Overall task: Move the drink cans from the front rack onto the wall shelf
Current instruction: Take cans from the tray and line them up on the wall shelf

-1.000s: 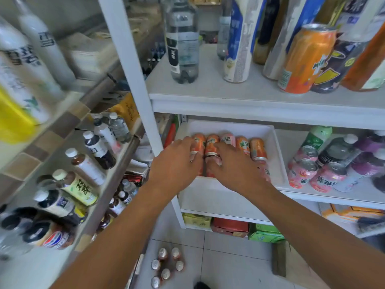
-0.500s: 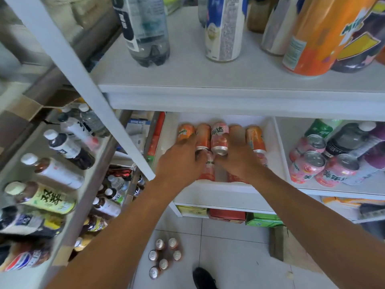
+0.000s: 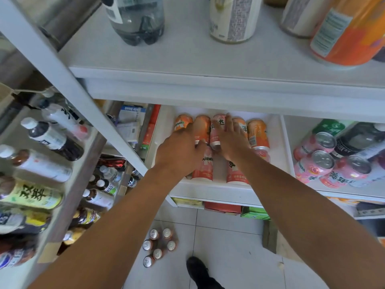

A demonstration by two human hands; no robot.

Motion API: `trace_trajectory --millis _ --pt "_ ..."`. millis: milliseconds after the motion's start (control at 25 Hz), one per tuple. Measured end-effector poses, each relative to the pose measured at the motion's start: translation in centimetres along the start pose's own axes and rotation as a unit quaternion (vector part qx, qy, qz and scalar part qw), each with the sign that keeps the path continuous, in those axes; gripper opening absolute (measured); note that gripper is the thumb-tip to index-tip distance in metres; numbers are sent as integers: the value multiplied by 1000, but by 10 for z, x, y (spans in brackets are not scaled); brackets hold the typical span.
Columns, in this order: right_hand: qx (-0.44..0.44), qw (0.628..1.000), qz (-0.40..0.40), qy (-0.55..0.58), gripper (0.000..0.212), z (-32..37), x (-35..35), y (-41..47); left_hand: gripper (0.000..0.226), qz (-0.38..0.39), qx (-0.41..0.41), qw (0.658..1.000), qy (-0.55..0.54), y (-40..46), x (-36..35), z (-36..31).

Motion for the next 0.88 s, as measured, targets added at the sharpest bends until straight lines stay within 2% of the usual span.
trace_trajectory --millis 120,520,720,880 --pt "32 999 -12 6 96 0 5 -4 34 -3 -2 1000 -10 1 -2 0" --pt "51 997 -18 59 97 1 12 -30 34 5 -3 1000 5 -6 -1 -1" --pt "38 995 -17 88 81 0 13 -46 34 13 -2 1000 1 -9 -6 2" --pt "70 991 -17 114 66 2 17 -59 35 15 3 1000 -1 -12 -13 7"
Point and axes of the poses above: each hand's wrist, its own y-axis towards the middle knuckle, its own x-axis out of the back of the hand, z = x × y, the point moved 4 cm from there along y, towards the middle knuckle, and after that the axes turned 5 degrees about -y, right-handed, at the moved point
